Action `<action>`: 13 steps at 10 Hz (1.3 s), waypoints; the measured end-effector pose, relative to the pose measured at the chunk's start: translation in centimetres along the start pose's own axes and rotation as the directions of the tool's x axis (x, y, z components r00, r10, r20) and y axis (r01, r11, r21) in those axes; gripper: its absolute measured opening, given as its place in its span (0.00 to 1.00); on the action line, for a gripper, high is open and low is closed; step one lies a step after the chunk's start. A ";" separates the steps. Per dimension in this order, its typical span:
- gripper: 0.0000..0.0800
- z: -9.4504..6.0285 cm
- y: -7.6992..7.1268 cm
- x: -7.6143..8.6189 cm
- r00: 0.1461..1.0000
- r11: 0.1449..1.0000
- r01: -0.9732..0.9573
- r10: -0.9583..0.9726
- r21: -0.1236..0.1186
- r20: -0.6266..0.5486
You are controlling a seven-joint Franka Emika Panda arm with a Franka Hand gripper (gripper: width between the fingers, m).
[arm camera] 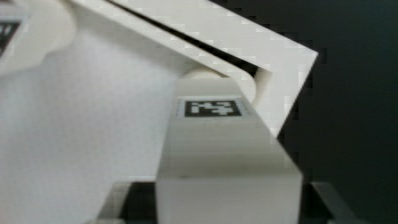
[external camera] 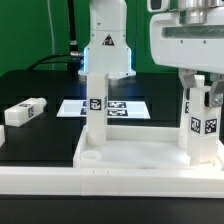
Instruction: Assemble desk
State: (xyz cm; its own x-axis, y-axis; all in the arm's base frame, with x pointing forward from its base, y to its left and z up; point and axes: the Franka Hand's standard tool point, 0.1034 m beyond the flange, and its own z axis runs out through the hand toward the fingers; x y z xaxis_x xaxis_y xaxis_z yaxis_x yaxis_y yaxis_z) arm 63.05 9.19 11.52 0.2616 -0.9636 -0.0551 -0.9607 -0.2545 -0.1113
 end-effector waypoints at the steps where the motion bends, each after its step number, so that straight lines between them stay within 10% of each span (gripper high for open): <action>1: 0.36 0.0 0.0 0.0 1.000 1.000 0.000 0.000 0.001 -0.001; 4: 0.76 0.2 0.2 -0.2 0.998 0.998 0.070 -0.070 -0.011 -0.008; 8: 0.81 0.1 -0.1 -0.9 0.887 0.887 0.461 -0.462 -0.026 -0.024; 13: 0.81 0.3 -0.4 -1.6 0.531 0.532 0.844 -0.846 -0.062 -0.036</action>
Offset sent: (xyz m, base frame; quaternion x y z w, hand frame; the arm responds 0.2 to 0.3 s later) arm -0.0029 0.0039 -0.0037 -0.0425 0.0256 -0.1017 0.9936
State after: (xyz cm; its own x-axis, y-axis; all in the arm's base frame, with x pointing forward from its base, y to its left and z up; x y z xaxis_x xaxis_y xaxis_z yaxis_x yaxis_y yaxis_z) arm 63.07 10.84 11.40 0.9488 -0.2994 0.1009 -0.2963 -0.9540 -0.0446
